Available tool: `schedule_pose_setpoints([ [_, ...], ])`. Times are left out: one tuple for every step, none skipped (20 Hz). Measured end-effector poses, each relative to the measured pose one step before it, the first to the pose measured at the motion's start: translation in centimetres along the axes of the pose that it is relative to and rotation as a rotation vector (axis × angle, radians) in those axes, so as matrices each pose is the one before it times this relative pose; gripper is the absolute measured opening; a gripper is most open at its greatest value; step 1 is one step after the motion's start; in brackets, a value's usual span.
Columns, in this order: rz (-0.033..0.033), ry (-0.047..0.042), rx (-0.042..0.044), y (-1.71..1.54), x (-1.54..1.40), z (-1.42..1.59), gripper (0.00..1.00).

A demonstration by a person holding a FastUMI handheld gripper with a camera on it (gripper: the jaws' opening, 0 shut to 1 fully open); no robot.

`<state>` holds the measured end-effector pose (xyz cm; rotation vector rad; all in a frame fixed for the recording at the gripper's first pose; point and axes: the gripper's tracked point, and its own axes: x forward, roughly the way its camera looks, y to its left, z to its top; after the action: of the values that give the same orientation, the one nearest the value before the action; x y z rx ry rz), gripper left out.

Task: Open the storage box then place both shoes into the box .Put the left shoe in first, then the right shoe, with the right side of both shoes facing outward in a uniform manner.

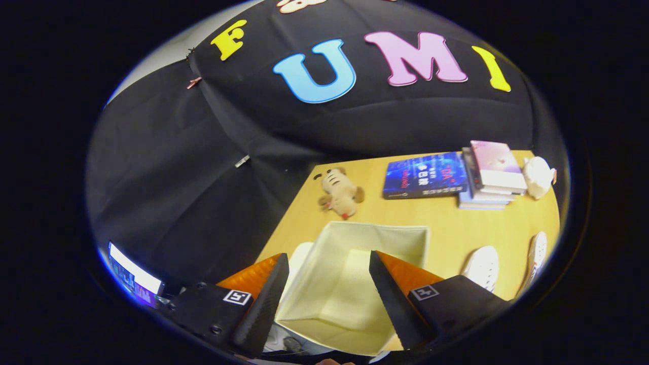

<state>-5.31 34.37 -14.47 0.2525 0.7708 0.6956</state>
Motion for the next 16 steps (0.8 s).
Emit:
schedule_pose_setpoints([
  [-0.03606,-0.01649,-0.01108,-1.630,-0.679,0.180,0.97],
  [-0.03374,-0.01220,-0.01301,-1.573,-0.548,0.069,0.97],
  [-0.03198,-0.01021,-0.01432,-1.630,-0.952,-0.023,0.97],
  [-0.02776,-0.00767,-0.01326,-1.638,-0.779,-0.158,0.97],
  [-0.02383,-0.00506,-0.00807,-1.338,-0.447,-0.145,0.97],
  [-0.01710,0.00118,-0.00807,-1.393,-0.255,-0.308,0.97],
  [-0.01797,0.00811,-0.00491,-1.330,-0.271,-0.509,0.97],
  [-0.01389,0.00863,-0.00280,-1.191,-0.120,-0.400,0.98],
  [-0.01701,0.00953,-0.00572,-1.309,0.003,-0.448,0.97],
  [-0.01890,0.00935,-0.00940,-1.327,-0.007,-0.466,0.98],
  [-0.02350,0.00941,-0.01449,-1.587,0.139,-0.559,0.99],
  [-0.01967,0.00681,-0.01219,-1.207,0.091,-0.452,0.99],
  [-0.01988,0.01220,-0.01590,-1.277,0.223,-0.730,0.99],
  [-0.01862,0.01551,-0.01340,-1.160,0.142,-0.832,0.99],
  [-0.01376,0.01874,-0.00817,-0.919,0.328,-0.958,0.99],
  [-0.01001,0.02205,-0.00461,-0.845,0.253,-0.997,0.99],
])
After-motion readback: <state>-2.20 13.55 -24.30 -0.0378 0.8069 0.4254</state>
